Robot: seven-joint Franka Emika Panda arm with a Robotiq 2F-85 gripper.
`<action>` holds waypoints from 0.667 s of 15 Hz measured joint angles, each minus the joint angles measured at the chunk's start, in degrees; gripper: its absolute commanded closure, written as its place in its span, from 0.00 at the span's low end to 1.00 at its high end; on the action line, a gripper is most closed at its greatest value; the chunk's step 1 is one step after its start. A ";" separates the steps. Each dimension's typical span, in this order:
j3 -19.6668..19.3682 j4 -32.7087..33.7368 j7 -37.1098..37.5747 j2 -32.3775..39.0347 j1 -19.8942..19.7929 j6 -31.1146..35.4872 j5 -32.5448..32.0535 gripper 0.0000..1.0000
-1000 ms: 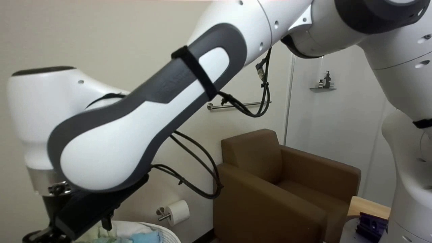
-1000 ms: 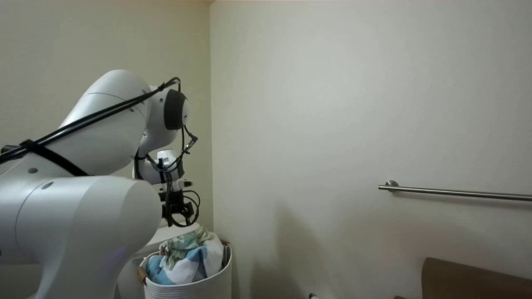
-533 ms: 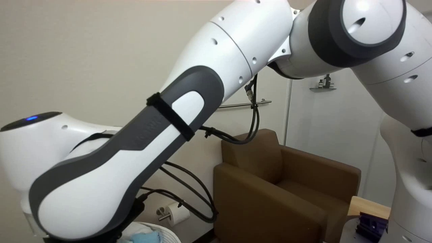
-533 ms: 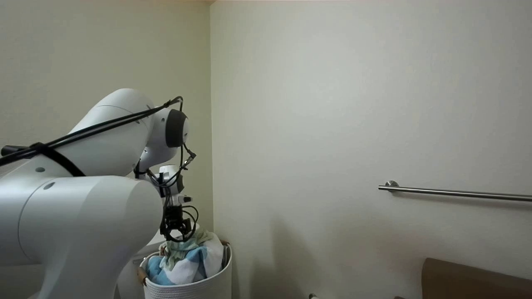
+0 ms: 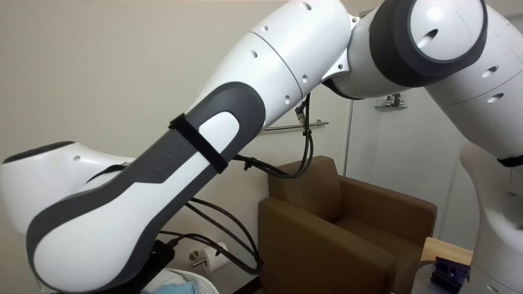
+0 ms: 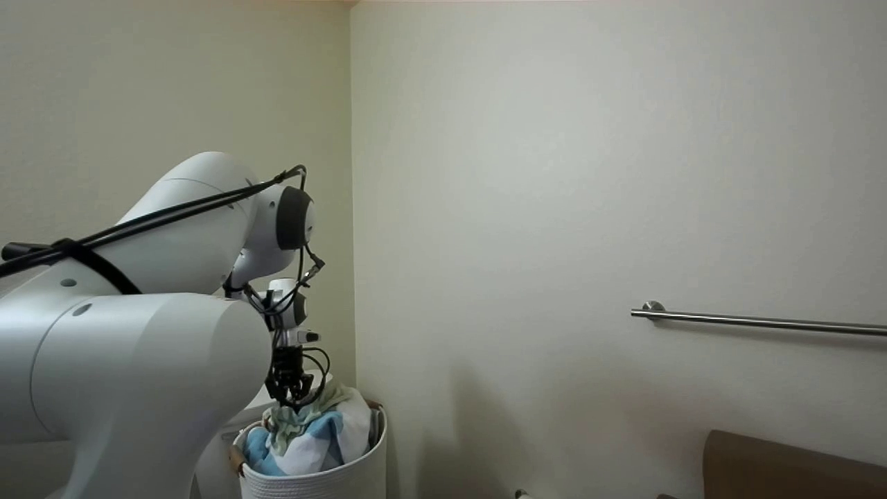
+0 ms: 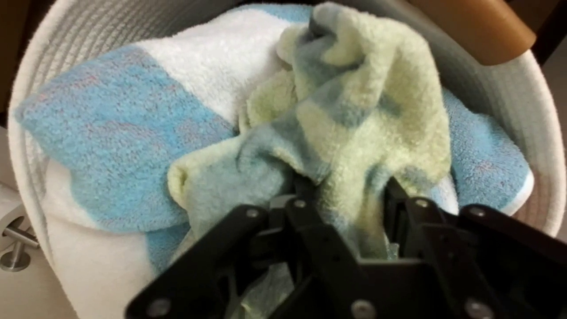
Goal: Move a towel from the laundry basket to the couch
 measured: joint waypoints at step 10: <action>10.96 -3.99 -26.42 -1.92 -12.07 8.32 16.43 0.91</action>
